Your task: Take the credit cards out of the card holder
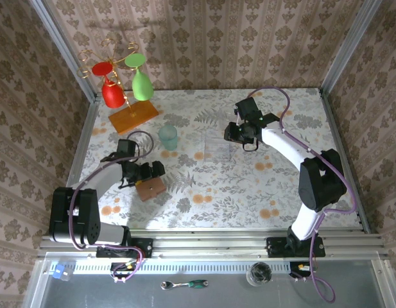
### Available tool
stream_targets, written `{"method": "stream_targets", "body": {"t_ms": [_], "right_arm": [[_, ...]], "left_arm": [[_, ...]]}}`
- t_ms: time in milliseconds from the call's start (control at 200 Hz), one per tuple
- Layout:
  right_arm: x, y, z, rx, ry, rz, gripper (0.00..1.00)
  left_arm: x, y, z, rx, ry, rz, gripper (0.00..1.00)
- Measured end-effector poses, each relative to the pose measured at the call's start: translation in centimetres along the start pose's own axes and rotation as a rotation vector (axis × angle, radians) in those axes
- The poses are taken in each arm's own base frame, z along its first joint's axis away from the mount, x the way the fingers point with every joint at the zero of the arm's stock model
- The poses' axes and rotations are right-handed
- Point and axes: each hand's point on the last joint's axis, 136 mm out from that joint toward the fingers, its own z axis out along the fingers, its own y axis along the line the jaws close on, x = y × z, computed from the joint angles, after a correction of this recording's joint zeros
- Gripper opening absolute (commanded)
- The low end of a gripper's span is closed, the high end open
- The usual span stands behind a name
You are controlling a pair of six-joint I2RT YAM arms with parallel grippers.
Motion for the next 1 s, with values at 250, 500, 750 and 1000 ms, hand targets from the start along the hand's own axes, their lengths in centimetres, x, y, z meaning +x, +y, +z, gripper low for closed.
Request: {"method": "stream_targets", "body": {"t_ms": [250,500,750,1000], "right_arm": [[0.0,0.4,0.0,-0.022,0.002,-0.001,0.31],[-0.2,0.6,0.0,-0.034,-0.004,-0.003,0.31],[0.6,0.4,0.5,-0.041,0.015,-0.001,0.32],[0.7,0.1,0.7,-0.041,0.015,0.003,0.32]], "left_arm": [[3.4,-0.5,-0.3,-0.047,0.052,0.009,1.00],[6.3,-1.3,-0.6,-0.097,0.104,0.042,1.00],[7.1,-1.4,-0.5,-0.212,0.152,0.087,1.00],[7.2,-1.0,0.4,-0.292,0.190,0.118,0.97]]}}
